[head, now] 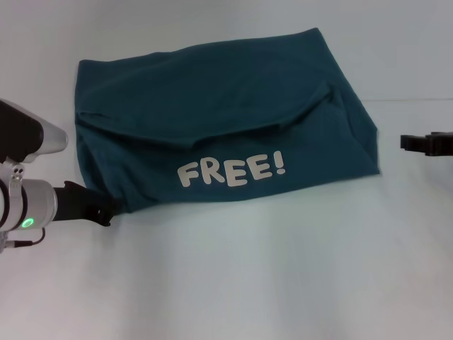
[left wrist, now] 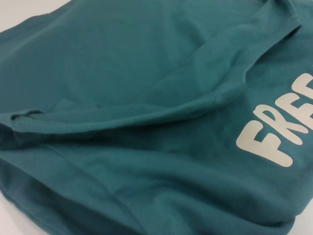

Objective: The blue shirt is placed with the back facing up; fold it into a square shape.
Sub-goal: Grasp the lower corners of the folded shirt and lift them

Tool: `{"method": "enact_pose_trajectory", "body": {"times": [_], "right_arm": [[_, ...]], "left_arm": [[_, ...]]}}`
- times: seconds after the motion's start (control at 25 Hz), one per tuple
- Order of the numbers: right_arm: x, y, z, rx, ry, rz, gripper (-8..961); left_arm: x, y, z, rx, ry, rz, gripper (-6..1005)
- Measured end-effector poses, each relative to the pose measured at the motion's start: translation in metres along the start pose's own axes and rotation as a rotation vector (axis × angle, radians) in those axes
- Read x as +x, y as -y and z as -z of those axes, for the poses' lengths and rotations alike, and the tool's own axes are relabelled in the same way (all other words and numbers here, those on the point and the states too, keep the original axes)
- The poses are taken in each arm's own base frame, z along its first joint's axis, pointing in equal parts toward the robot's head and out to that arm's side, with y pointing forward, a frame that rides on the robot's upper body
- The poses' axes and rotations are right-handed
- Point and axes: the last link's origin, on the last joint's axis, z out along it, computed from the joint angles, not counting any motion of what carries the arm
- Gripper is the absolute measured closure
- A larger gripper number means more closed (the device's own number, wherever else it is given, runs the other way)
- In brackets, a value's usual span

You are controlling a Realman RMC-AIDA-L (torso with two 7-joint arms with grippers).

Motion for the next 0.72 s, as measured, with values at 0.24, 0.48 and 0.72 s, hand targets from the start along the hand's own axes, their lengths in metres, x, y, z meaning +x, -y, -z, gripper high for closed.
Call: {"method": "enact_pose_trajectory", "body": {"times": [0.24,0.48,0.72], "right_arm": [[-0.007,-0.007,-0.021,-0.003,-0.06,0.008,327],[-0.023,-0.012,-0.034,-0.013,-0.104,-0.018,332],[-0.034,-0.013,-0.043,0.022,-0.193,-0.005,338]], "left_arm": [[0.0,0.0,0.0,0.002,0.0,-0.003,951],[-0.001,0.0,-0.001,0.001,0.002,-0.011,950],[-0.001,0.0,-0.001,0.004,0.002,-0.02,950]]}}
